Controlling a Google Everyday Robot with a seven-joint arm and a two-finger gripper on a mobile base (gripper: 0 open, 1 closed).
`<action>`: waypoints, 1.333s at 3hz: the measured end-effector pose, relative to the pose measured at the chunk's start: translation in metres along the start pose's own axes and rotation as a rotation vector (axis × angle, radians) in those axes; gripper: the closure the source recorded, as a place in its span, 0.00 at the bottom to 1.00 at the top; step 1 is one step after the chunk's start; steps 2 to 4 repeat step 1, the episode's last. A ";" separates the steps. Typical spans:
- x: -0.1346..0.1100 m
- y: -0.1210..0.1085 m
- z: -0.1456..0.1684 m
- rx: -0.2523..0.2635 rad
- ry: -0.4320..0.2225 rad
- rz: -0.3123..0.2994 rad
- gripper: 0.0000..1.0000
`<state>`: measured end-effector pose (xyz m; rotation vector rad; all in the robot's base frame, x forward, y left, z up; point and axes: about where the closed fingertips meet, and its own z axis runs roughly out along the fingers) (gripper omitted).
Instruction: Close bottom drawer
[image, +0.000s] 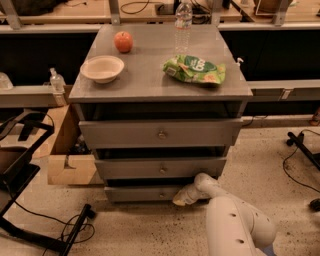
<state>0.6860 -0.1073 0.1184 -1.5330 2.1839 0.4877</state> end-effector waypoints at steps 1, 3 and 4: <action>0.000 0.000 0.000 0.000 0.000 0.000 1.00; 0.000 0.000 0.000 0.000 0.000 0.000 1.00; 0.000 0.000 0.000 0.000 0.000 0.000 1.00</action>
Offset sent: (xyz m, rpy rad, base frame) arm 0.0000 0.0000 0.0000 0.0000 0.0000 0.0000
